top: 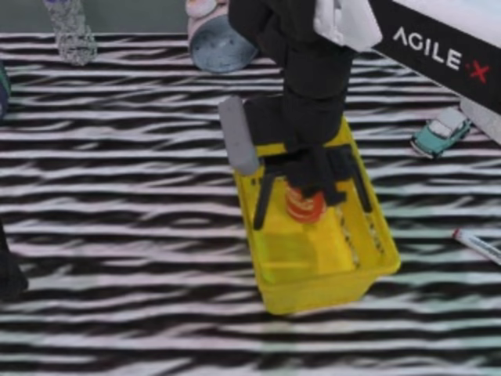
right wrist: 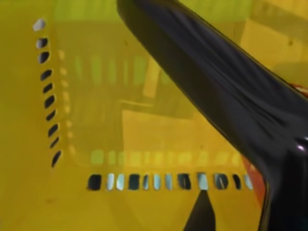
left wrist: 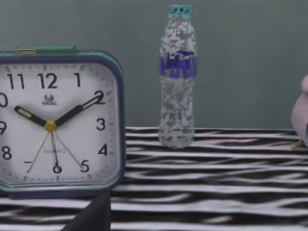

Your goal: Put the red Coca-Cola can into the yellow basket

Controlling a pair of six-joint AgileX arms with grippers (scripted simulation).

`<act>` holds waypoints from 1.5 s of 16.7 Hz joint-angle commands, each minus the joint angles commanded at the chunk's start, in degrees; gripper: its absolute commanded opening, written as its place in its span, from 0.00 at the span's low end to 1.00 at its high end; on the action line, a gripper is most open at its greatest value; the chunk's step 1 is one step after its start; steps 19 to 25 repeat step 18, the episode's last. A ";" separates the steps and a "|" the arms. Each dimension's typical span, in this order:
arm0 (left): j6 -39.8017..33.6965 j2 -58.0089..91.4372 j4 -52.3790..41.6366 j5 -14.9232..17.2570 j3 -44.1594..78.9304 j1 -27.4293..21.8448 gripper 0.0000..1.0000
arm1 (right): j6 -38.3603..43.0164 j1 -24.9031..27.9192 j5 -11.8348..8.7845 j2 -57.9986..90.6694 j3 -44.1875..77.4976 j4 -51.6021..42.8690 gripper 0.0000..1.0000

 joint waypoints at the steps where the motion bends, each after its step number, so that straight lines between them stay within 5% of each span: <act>1: 0.00 0.00 0.00 0.00 0.00 0.00 1.00 | 0.00 0.00 0.00 0.00 0.00 0.00 0.00; 25: 0.00 0.00 0.00 0.00 0.00 0.00 1.00 | -2.11 -1.66 0.01 -0.74 10.25 -11.03 0.00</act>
